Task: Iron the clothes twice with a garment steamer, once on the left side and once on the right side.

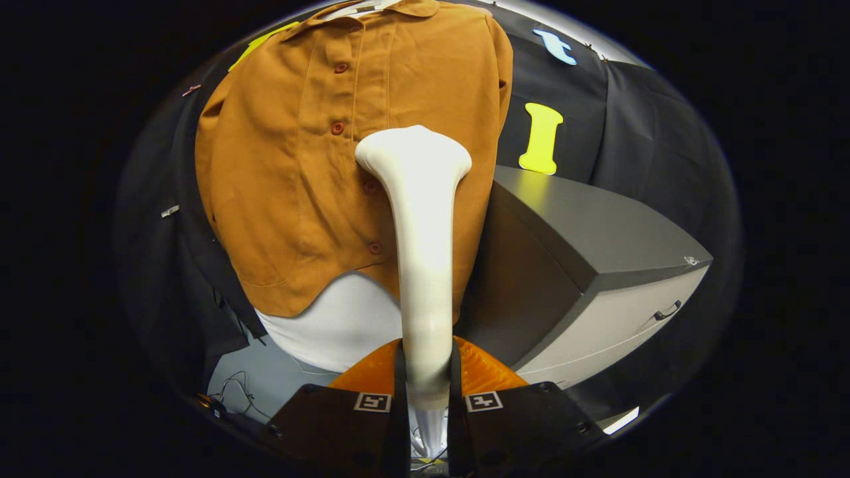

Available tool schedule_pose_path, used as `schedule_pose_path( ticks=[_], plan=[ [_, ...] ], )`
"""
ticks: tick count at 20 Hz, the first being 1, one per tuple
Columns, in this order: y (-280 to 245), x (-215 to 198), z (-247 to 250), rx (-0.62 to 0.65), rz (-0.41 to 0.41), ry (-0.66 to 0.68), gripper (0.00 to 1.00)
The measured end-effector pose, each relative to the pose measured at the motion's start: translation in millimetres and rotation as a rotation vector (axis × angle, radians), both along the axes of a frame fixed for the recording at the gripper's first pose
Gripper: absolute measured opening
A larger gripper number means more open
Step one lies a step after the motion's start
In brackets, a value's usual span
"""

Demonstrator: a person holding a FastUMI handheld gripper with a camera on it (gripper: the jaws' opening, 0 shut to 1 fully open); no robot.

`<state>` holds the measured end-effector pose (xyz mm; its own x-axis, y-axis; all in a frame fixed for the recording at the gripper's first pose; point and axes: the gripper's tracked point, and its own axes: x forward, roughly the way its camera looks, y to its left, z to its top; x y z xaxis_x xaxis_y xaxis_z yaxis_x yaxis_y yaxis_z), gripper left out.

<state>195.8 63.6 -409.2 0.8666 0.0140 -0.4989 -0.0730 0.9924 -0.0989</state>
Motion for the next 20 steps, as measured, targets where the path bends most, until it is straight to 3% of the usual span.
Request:
schedule_pose_path(
  ticks=[12,20],
  plan=[
    [7.7,-65.6,127.5,0.021,0.009,-0.244,0.25],
    [67.0,-79.6,234.1,-0.021,0.094,-0.450,0.25]
  ],
)
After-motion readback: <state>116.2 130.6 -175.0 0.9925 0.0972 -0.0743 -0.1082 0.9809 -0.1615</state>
